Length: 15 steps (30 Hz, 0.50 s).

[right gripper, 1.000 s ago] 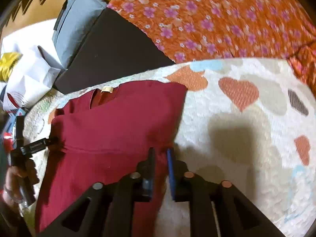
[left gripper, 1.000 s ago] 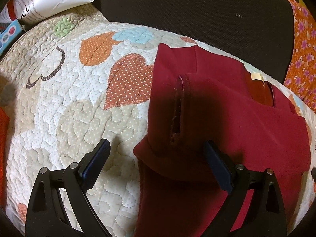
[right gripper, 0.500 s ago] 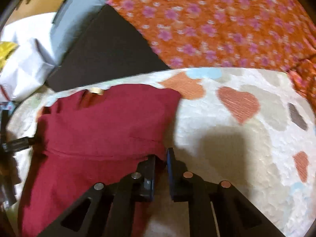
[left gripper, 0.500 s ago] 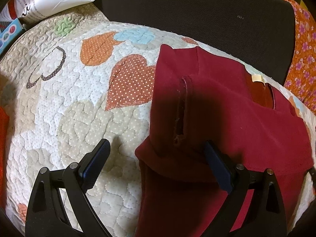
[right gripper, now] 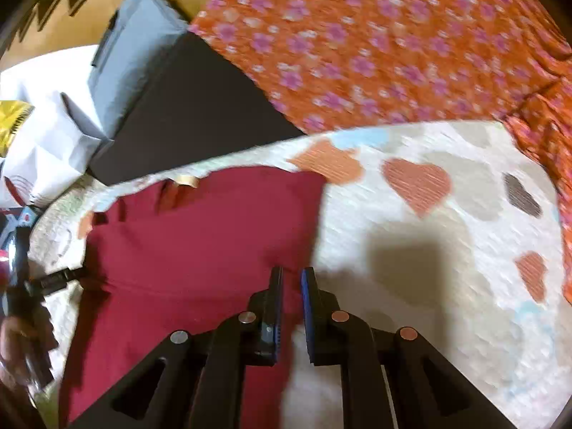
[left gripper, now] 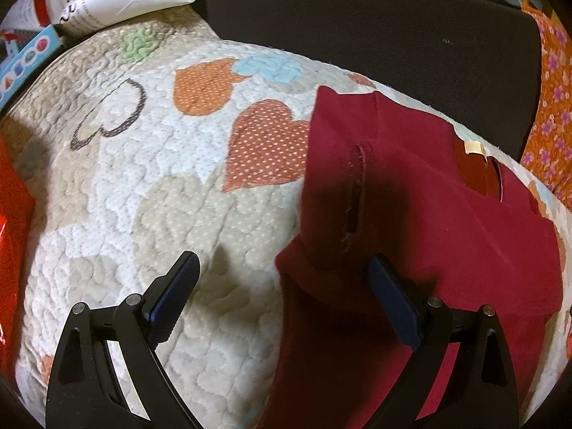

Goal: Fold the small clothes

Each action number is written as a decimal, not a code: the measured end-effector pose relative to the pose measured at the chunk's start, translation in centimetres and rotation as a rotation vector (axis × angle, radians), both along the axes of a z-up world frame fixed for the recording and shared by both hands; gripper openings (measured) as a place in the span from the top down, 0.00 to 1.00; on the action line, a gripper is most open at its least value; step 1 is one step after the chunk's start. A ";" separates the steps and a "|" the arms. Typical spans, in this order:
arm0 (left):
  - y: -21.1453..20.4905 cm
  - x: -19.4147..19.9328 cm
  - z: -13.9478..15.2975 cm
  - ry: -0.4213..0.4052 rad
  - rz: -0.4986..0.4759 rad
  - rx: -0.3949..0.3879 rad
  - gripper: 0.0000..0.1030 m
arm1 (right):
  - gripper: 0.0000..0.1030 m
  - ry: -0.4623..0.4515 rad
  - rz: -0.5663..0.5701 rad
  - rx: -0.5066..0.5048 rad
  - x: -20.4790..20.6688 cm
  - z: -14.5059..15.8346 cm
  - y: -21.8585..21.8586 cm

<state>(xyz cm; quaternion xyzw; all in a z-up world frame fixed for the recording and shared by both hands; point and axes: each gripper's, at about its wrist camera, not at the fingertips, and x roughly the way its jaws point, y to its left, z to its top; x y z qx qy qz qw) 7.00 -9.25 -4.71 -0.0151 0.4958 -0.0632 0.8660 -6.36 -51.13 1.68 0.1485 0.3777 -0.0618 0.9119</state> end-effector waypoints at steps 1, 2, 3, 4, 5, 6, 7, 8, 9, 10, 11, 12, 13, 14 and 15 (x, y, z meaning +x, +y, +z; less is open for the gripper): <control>0.3 -0.2 0.1 0.002 0.005 -0.008 0.07 | 0.91 0.007 0.009 0.002 0.7 -0.4 0.3; 0.7 -0.4 0.3 0.004 0.012 -0.016 0.07 | 0.91 0.057 0.021 -0.003 1.8 -1.6 0.6; 1.1 -0.7 0.5 0.004 0.017 -0.025 0.07 | 0.91 0.118 0.027 -0.009 2.5 -2.8 0.8; 1.5 -1.0 0.7 0.002 0.023 -0.033 0.07 | 0.91 0.182 0.033 -0.006 3.1 -4.1 0.7; 1.8 -1.2 0.9 -0.001 0.028 -0.039 0.07 | 0.91 0.165 0.036 -0.004 2.9 -4.3 0.8; 2.2 -1.5 1.1 -0.004 0.032 -0.045 0.07 | 0.91 0.155 0.031 -0.013 2.4 -3.7 1.1; 2.5 -1.7 1.4 -0.004 0.035 -0.050 0.07 | 0.91 0.166 0.031 -0.003 1.9 -3.0 1.3; 2.9 -2.0 1.7 -0.004 0.035 -0.062 0.07 | 0.91 0.163 0.034 0.016 1.4 -2.5 1.5; 3.2 -2.3 1.9 -0.004 0.033 -0.074 0.07 | 0.91 0.141 0.048 0.042 0.5 -1.6 1.8; 3.5 -2.8 2.2 -0.003 0.027 -0.085 0.07 | 0.91 0.121 0.064 0.053 -0.4 -0.8 2.2; 3.6 -3.2 2.4 -0.001 0.023 -0.086 0.07 | 0.88 0.111 0.081 0.048 -1.5 0.0 2.6; 3.6 -3.6 2.6 0.000 0.015 -0.087 0.07 | 0.86 0.103 0.101 0.034 -2.9 0.8 3.2; 3.6 -4.2 2.9 -0.003 -0.001 -0.087 0.07 | 0.82 0.094 0.118 0.031 -4.0 1.3 3.6; 3.6 -4.6 3.1 -0.009 -0.010 -0.081 0.07 | 0.78 0.085 0.136 0.038 -5.4 1.6 4.0; 3.6 -5.1 3.3 -0.016 -0.019 -0.071 0.07 | 0.77 0.081 0.150 0.051 -6.7 1.9 4.2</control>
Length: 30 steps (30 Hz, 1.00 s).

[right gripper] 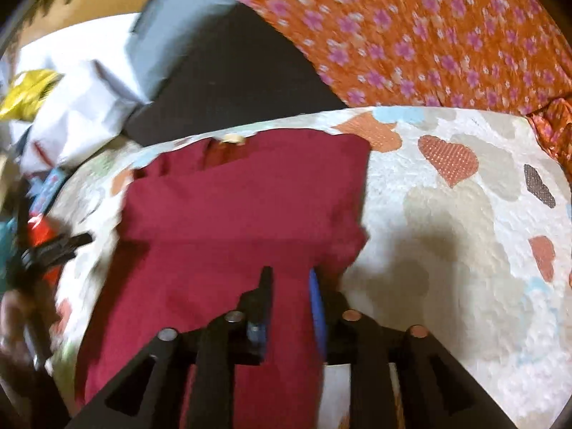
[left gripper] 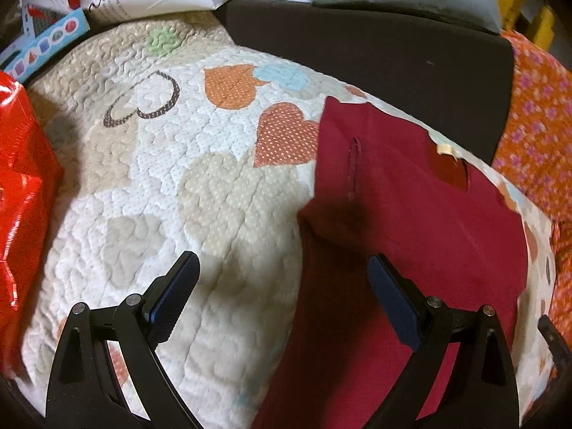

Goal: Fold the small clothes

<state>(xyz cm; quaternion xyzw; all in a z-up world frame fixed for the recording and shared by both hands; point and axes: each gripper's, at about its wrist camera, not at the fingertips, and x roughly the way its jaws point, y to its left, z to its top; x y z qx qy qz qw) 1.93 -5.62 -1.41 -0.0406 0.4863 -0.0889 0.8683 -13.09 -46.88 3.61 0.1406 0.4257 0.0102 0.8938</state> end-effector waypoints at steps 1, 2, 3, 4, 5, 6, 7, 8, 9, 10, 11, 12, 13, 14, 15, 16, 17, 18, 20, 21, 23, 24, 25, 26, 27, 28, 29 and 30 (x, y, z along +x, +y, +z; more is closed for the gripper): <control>0.0 -0.6 0.2 -0.010 -0.008 0.014 0.07 | 0.73 0.004 0.003 0.012 -0.9 0.2 0.1; 0.2 -1.4 0.3 -0.019 -0.017 0.028 0.07 | 0.70 0.013 0.006 0.026 -1.9 0.3 0.1; 0.3 -2.2 0.3 -0.018 -0.021 0.037 0.07 | 0.69 0.025 0.014 0.038 -2.9 0.3 0.2; 0.5 -2.9 0.1 -0.004 -0.028 0.043 0.07 | 0.69 0.034 0.019 0.042 -3.8 0.3 0.3; 0.8 -3.5 -0.2 0.014 -0.036 0.039 0.07 | 0.69 0.043 0.019 0.042 -4.6 0.1 0.4; 1.1 -4.1 -0.5 0.036 -0.045 0.031 0.07 | 0.68 0.052 0.013 0.042 -5.6 -0.1 0.5; 1.5 -5.0 -1.0 0.066 -0.052 0.017 0.07 | 0.68 0.062 0.014 0.050 -6.4 -0.4 0.8; 1.8 -5.6 -1.4 0.088 -0.052 0.007 0.07 | 0.67 0.071 0.021 0.060 -7.1 -0.7 0.9; 2.3 -6.4 -1.8 0.115 -0.049 -0.004 0.07 | 0.67 0.083 0.029 0.068 -7.9 -1.1 1.1; 2.9 -7.2 -2.2 0.135 -0.047 -0.018 0.07 | 0.67 0.096 0.029 0.068 -8.7 -1.6 1.2; 3.2 -8.0 -2.5 0.146 -0.048 -0.024 0.07 | 0.67 0.106 0.026 0.069 -9.2 -2.0 1.2; 3.4 -8.8 -2.8 0.156 -0.051 -0.020 0.07 | 0.67 0.120 0.022 0.077 -9.8 -2.4 1.2; 3.6 -9.7 -3.1 0.161 -0.062 -0.006 0.07 | 0.67 0.131 0.012 0.092 -10.5 -2.9 1.2; 3.6 -10.4 -3.2 0.160 -0.070 0.002 0.07 | 0.67 0.143 0.002 0.106 -10.9 -3.4 1.1; 3.7 -11.1 -3.3 0.159 -0.079 0.010 0.07 | 0.67 0.157 0.000 0.114 -11.3 -3.8 1.1; 3.8 -11.6 -3.3 0.158 -0.086 0.012 0.07 | 0.67 0.172 0.005 0.118 -11.8 -4.3 1.3; 3.8 -12.1 -3.4 0.159 -0.098 0.012 0.07 | 0.67 0.175 0.011 0.120 -12.3 -4.6 1.4; 3.8 -12.5 -3.4 0.161 -0.106 0.012 0.07 | 0.67 0.178 0.014 0.123 -12.5 -4.8 1.5; 4.0 -13.3 -3.6 0.160 -0.112 0.026 0.07 | 0.67 0.185 0.024 0.143 -13.1 -5.3 1.7; 4.1 -13.6 -3.7 0.159 -0.110 0.037 0.07 | 0.66 0.185 0.031 0.160 -13.4 -5.5 1.8; 4.6 -14.1 -4.0 0.161 -0.106 0.053 0.07 | 0.66 0.188 0.034 0.174 -13.8 -6.0 2.1; 4.8 -14.4 -4.1 0.165 -0.106 0.058 0.07 | 0.66 0.191 0.036 0.170 -13.8 -6.1 2.2; 4.9 -14.8 -4.3 0.167 -0.111 0.063 0.07 | 0.66 0.195 0.042 0.167 -13.8 -6.3 2.4; 5.0 -14.9 -4.4 0.168 -0.114 0.068 0.07 | 0.66 0.197 0.045 0.168 -13.8 -6.4 2.5; 4.9 -15.1 -4.5 0.167 -0.116 0.080 0.07 | 0.66 0.201 0.043 0.167 -13.8 -6.5 2.6; 4.9 -15.2 -4.6 0.166 -0.117 0.093 0.07 | 0.66 0.203 0.039 0.164 -13.8 -6.5 2.6; 4.8 -15.3 -4.7 0.167 -0.120 0.100 0.07 | 0.65 0.202 0.039 0.163 -13.8 -6.5 2.8; 4.8 -15.4 -4.7 0.166 -0.124 0.104 0.07 | 0.65 0.203 0.041 0.162 -13.8 -6.4 2.9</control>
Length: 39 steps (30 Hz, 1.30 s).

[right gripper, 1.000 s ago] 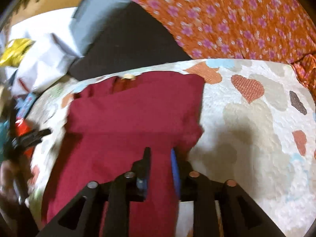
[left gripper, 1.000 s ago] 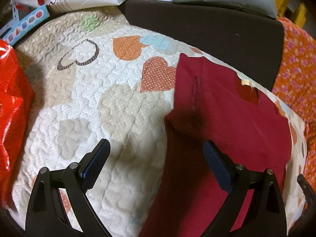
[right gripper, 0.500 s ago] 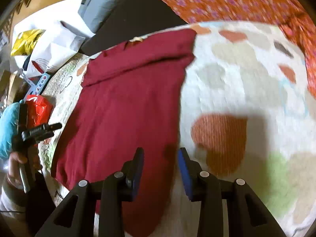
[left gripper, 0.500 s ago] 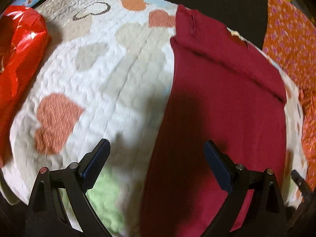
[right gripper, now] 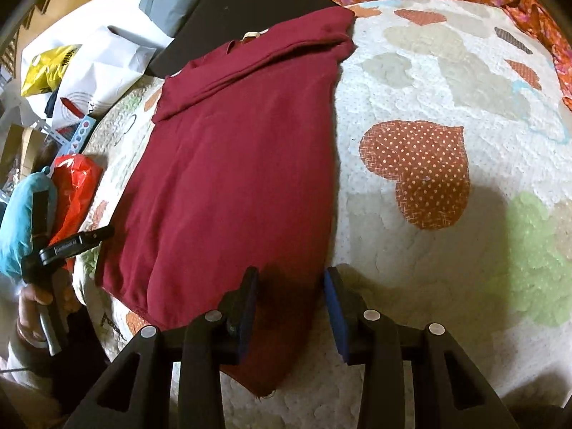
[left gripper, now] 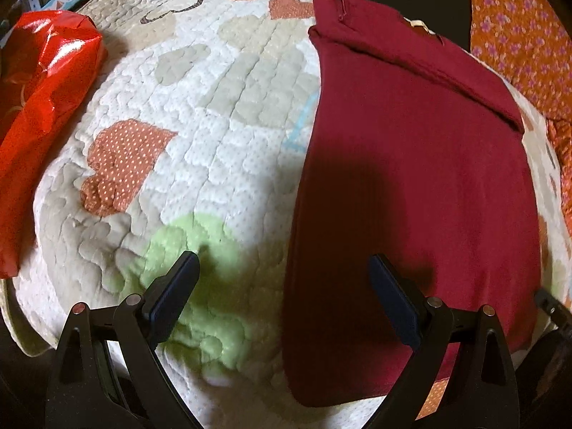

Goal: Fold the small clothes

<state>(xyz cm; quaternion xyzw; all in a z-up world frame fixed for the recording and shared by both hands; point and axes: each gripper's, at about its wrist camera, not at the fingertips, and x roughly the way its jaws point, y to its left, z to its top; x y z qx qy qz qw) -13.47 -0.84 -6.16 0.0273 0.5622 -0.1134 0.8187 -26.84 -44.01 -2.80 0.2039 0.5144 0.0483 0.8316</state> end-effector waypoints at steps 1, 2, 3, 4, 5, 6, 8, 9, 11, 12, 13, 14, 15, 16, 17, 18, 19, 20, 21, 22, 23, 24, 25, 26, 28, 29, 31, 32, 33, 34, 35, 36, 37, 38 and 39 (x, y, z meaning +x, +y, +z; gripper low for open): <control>0.0 -0.1 0.0 -0.001 -0.003 0.002 0.07 | 0.65 0.002 0.000 -0.003 0.0 0.0 0.1; 0.0 -0.2 -0.1 0.000 -0.003 0.005 0.07 | 0.64 0.005 -0.003 -0.004 -0.1 0.0 0.1; 0.0 -0.3 -0.2 0.000 -0.006 0.006 0.07 | 0.64 0.008 -0.009 -0.002 -0.2 -0.1 0.1; 0.0 -0.4 -0.2 0.004 -0.011 0.004 0.07 | 0.64 0.008 -0.013 0.001 -0.3 0.0 0.1; 0.0 -0.5 -0.3 0.003 -0.014 0.003 0.07 | 0.63 0.008 -0.016 0.002 -0.4 0.0 0.1; 0.0 -0.5 -0.3 0.003 -0.017 0.005 0.07 | 0.63 0.009 -0.020 0.002 -0.6 0.0 0.1; -0.1 -0.7 -0.4 0.008 -0.014 0.005 0.07 | 0.61 0.017 -0.029 0.012 -0.8 -0.2 0.0; -0.1 -0.8 -0.5 0.014 -0.013 0.003 0.07 | 0.61 0.020 -0.033 0.019 -0.9 -0.2 0.1; -0.2 -1.1 -0.8 0.024 -0.014 0.007 0.07 | 0.60 0.023 -0.024 0.026 -1.0 -0.2 0.3; -0.3 -1.3 -0.8 0.024 -0.018 0.011 0.07 | 0.59 0.025 -0.022 0.032 -1.1 -0.3 0.4; -0.4 -1.5 -0.9 0.023 -0.024 0.011 0.07 | 0.59 0.027 -0.022 0.043 -1.2 -0.3 0.4; -0.5 -1.7 -1.0 0.027 -0.027 0.013 0.07 | 0.59 0.028 -0.025 0.058 -1.3 -0.4 0.5; -0.6 -1.8 -1.1 0.030 -0.030 0.017 0.07 | 0.59 0.027 -0.027 0.073 -1.4 -0.5 0.5; -0.7 -2.0 -1.2 0.022 -0.034 0.025 0.06 | 0.58 0.026 -0.027 0.078 -1.5 -0.6 0.7; -0.8 -2.1 -1.3 0.019 -0.038 0.030 0.05 | 0.58 0.024 -0.028 0.079 -1.5 -0.6 0.7; -0.9 -2.2 -1.5 0.023 -0.045 0.037 0.03 | 0.58 0.023 -0.030 0.080 -1.6 -0.6 0.8; -0.9 -2.2 -1.6 0.024 -0.047 0.040 0.03 | 0.58 0.023 -0.031 0.081 -1.5 -0.6 0.8; -0.9 -2.2 -1.6 0.023 -0.047 0.038 0.03 | 0.58 0.022 -0.032 0.080 -1.6 -0.7 0.9; -0.8 -2.3 -1.6 0.022 -0.046 0.035 0.02 | 0.57 0.020 -0.032 0.078 -1.6 -0.7 1.0; -0.7 -2.3 -1.7 0.021 -0.046 0.032 0.01 | 0.57 0.017 -0.030 0.077 -1.6 -0.7 1.1; -0.5 -2.6 -1.7 0.016 -0.049 0.032 0.01 | 0.57 0.016 -0.030 0.079 -1.6 -0.7 1.1; -0.5 -2.8 -1.8 0.004 -0.049 0.032 0.01 | 0.57 0.015 -0.033 0.083 -1.6 -0.8 1.1; -0.4 -3.0 -1.8 -0.004 -0.048 0.031 0.01 | 0.57 0.014 -0.037 0.089 -1.5 -0.8 1.1; -0.3 -3.2 -1.8 -0.011 -0.044 0.030 0.01 | 0.57 0.012 -0.045 0.099 -1.5 -0.9 1.0; -0.3 -3.4 -1.9 -0.017 -0.035 0.037 0.01 | 0.56 0.006 -0.055 0.108 -1.5 -1.0 1.1; -0.7 -3.7 -2.0 -0.020 -0.032 0.044 0.01 | 0.56 0.003 -0.059 0.110 -1.5 -1.0 1.1; -0.7 -3.7 -2.1 -0.015 -0.025 0.044 0.01 | 0.56 0.001 -0.061 0.107 -1.5 -1.0 1.3; -0.8 -3.6 -2.1 -0.011 -0.024 0.045 0.01 | 0.56 0.001 -0.059 0.106 -1.5 -1.0 1.3; -0.9 -3.5 -2.1 -0.007 -0.024 0.047 0.01 | 0.56 0.001 -0.059 0.105 -1.5 -1.0 1.3; -1.0 -3.5 -2.1 -0.005 -0.024 0.050 0.01 | 0.56 0.000 -0.058 0.105 -1.4 -1.0 1.3; -1.0 -3.5 -2.0 -0.006 -0.023 0.050 0.01 | 0.56 -0.001 -0.058 0.104 -1.5 -1.0 1.4; -1.0 -3.4 -2.0 -0.008 -0.023 0.051 0.01 | 0.56 -0.003 -0.057 0.104 -1.5 -1.0 1.4; -1.1 -3.3 -2.0 -0.007 -0.022 0.052 0.01 | 0.56 -0.007 -0.056 0.103 -1.4 -1.0 1.5; -1.0 -3.2 -2.0 -0.006 -0.022 0.053 0.01 | 0.56 -0.011 -0.055 0.100 -1.4 -1.1 1.5; -1.3 -3.2 -1.9 -0.005 -0.023 0.055 0.01 | 0.56 -0.015 -0.056 0.096 -1.5 -1.1 1.7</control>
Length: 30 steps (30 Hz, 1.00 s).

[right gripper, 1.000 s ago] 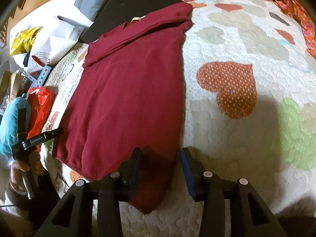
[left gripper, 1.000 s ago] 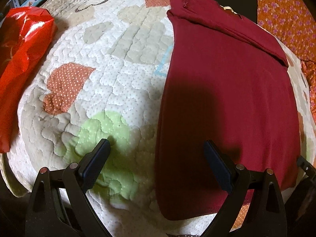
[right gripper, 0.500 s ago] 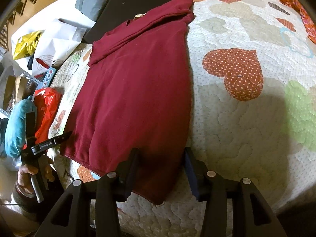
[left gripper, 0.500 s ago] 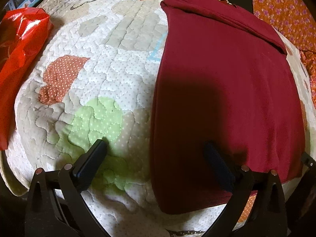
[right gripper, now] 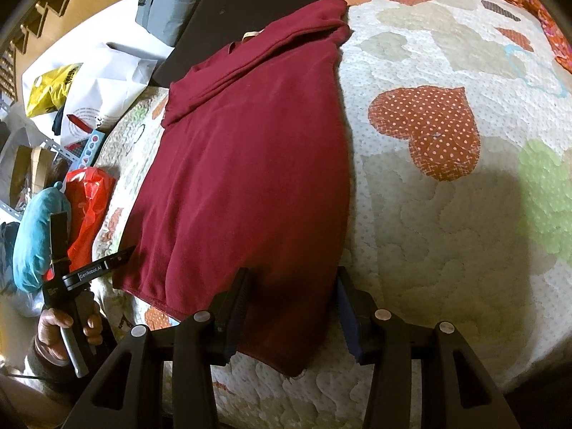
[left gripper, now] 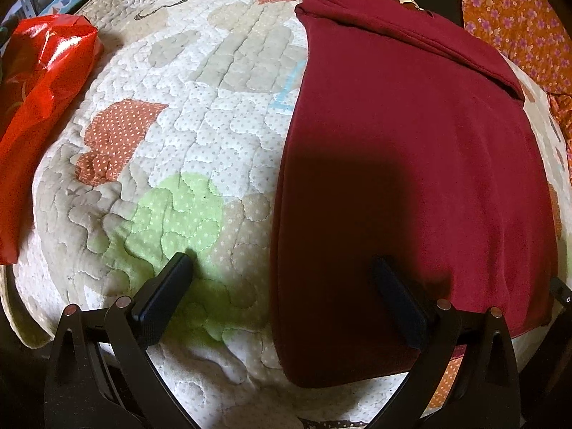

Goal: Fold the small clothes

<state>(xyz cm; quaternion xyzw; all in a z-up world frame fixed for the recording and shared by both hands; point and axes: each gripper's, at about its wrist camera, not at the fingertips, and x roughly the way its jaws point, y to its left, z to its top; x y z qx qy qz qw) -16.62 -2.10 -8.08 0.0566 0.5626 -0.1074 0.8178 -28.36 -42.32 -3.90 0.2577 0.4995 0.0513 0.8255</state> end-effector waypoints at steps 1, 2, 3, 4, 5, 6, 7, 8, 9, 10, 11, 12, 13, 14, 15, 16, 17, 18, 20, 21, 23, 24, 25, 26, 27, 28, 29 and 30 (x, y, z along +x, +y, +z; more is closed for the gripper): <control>0.0 0.0 0.0 0.001 -0.003 0.002 0.01 | 0.56 -0.004 0.004 -0.006 0.0 0.0 0.2; -0.1 0.0 0.1 0.003 -0.004 0.002 0.01 | 0.56 -0.006 0.008 -0.011 0.0 0.0 0.2; -0.1 0.0 0.1 0.003 -0.005 0.003 0.01 | 0.56 -0.008 0.013 -0.016 0.0 0.0 0.3; -0.2 0.1 0.1 0.004 -0.008 0.006 0.01 | 0.58 -0.010 0.019 -0.019 0.0 0.1 0.4; -0.3 0.1 0.2 0.005 -0.011 0.008 0.01 | 0.62 -0.013 0.027 -0.022 0.1 0.0 0.5; -0.4 0.1 0.2 0.007 -0.015 0.010 0.01 | 0.65 -0.016 0.035 -0.024 0.1 0.0 0.7; -0.5 0.1 0.3 0.009 -0.023 0.007 0.06 | 0.77 -0.021 0.047 -0.019 0.2 0.0 0.8; -0.5 0.1 0.5 0.004 -0.034 0.002 0.11 | 0.90 -0.022 0.059 0.001 0.3 -0.1 0.9; -0.7 0.0 0.8 -0.007 -0.047 -0.001 0.27 | 0.90 -0.025 0.069 0.012 0.4 -0.1 1.1; -0.9 -0.2 1.2 -0.023 -0.066 0.000 0.42 | 0.90 -0.037 0.077 0.015 0.4 0.1 1.2; -1.2 -0.3 1.5 -0.027 -0.089 -0.009 0.55 | 0.90 -0.062 0.084 0.041 0.4 0.6 1.2; -1.4 -0.4 1.7 -0.014 -0.108 -0.041 0.74 | 0.90 -0.086 0.089 0.066 0.3 1.1 1.1; -1.4 -0.3 1.9 -0.002 -0.111 -0.058 0.83 | 0.90 -0.116 0.092 0.089 0.3 1.8 0.8; -1.3 -0.1 2.1 0.011 -0.113 -0.075 0.85 | 0.90 -0.136 0.091 0.104 0.3 2.3 0.6; -1.2 0.2 2.3 0.027 -0.112 -0.099 0.90 | 0.90 -0.162 0.089 0.131 0.4 3.0 0.2; -0.9 0.6 2.5 0.050 -0.102 -0.138 0.90 | 0.90 -0.183 0.088 0.152 0.6 3.5 -0.1; -0.8 1.1 2.9 0.070 -0.088 -0.175 0.91 | 0.90 -0.206 0.087 0.173 0.7 4.1 -0.5; -0.6 1.5 3.3 0.082 -0.083 -0.210 0.92 | 0.90 -0.228 0.086 0.191 1.0 4.6 -0.7; -0.4 2.1 4.0 0.084 -0.080 -0.249 0.92 | 0.90 -0.258 0.081 0.210 1.6 5.3 -1.2; -0.5 2.4 4.4 0.081 -0.082 -0.257 0.93 | 0.90 -0.276 0.078 0.213 2.2 5.8 -1.4; -0.8 3.2 5.0 0.082 -0.089 -0.273 0.93 | 0.90 -0.301 0.082 0.210 3.4 6.6 -1.5; -1.0 3.5 5.4 0.085 -0.091 -0.284 0.93 | 0.90 -0.309 0.084 0.206 3.9 6.9 -1.5; -1.4 4.2 5.9 0.086 -0.094 -0.299 0.93 | 0.91 -0.322 0.086 0.196 4.8 7.3 -1.6; -1.6 4.6 6.2 0.082 -0.096 -0.306 0.93 | 0.91 -0.333 0.086 0.187 5.7 7.6 -1.7; -1.9 5.1 6.7 0.074 -0.100 -0.314 0.93 | 0.91 -0.342 0.085 0.182 6.5 7.9 -1.8; -2.3 6.1 7.4 0.067 -0.103 -0.323 0.93 | 0.91 -0.355 0.083 0.182 7.5 8.3 -2.2; -2.5 6.7 7.7 0.062 -0.104 -0.330 0.93 | 0.91 -0.369 0.079 0.183 8.3 8.8 -2.8; -2.9 7.6 8.2 0.057 -0.105 -0.339 0.93 | 0.91 -0.383 0.071 0.182 9.3 9.2 -3.2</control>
